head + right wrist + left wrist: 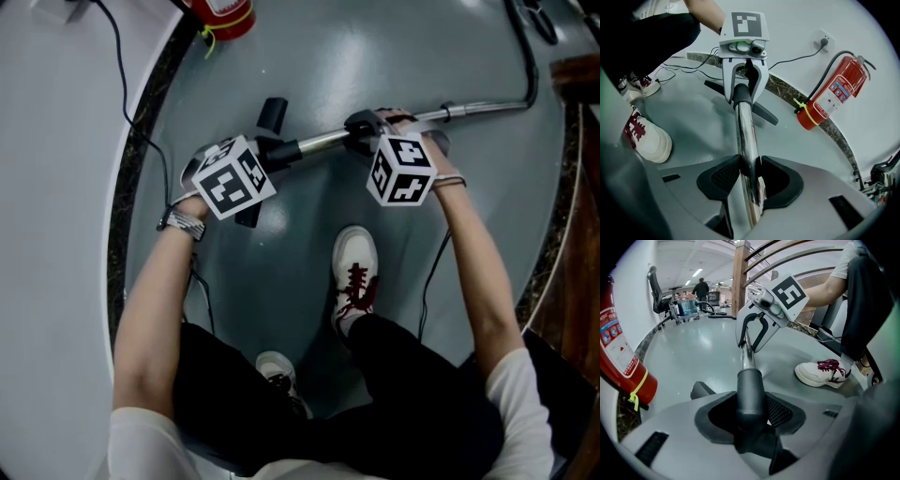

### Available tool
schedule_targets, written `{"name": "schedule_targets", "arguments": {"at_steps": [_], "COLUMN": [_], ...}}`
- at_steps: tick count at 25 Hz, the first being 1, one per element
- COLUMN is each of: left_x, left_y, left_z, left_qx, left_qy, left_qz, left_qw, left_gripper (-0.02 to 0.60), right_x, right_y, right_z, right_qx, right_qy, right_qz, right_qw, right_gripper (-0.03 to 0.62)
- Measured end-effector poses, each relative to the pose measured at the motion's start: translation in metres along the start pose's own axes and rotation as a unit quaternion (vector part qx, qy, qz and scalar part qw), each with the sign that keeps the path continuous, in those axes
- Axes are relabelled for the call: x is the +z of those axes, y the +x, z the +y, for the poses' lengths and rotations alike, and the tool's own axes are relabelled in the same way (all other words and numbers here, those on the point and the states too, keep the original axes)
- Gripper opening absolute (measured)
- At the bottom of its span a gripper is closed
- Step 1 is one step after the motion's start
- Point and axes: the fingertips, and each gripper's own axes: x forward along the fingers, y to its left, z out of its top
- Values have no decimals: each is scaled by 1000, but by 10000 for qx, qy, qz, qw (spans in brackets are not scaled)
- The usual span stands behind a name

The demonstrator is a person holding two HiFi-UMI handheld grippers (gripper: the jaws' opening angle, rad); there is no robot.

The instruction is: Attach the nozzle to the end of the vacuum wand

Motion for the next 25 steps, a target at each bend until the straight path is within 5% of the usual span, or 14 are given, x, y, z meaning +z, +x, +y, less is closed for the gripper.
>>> {"name": "schedule_targets", "arguments": {"at_steps": [17,25], "left_x": [7,5], "left_y": [-11,-11], "left_z": [-1,-3], "left_qx": [-137,193], "left_qy": [-612,-165], "left_qz": [-160,134], "left_qw": [9979,9996], "left_gripper": [184,183], "right_x": [8,10], "right_y": [-7,-7], "right_z": [-3,-1], "right_qx": [-271,-261], "right_qy": [-79,-143], "right_qz": [36,50], "right_qw": [9996,9995], "right_gripper": [156,155]}}
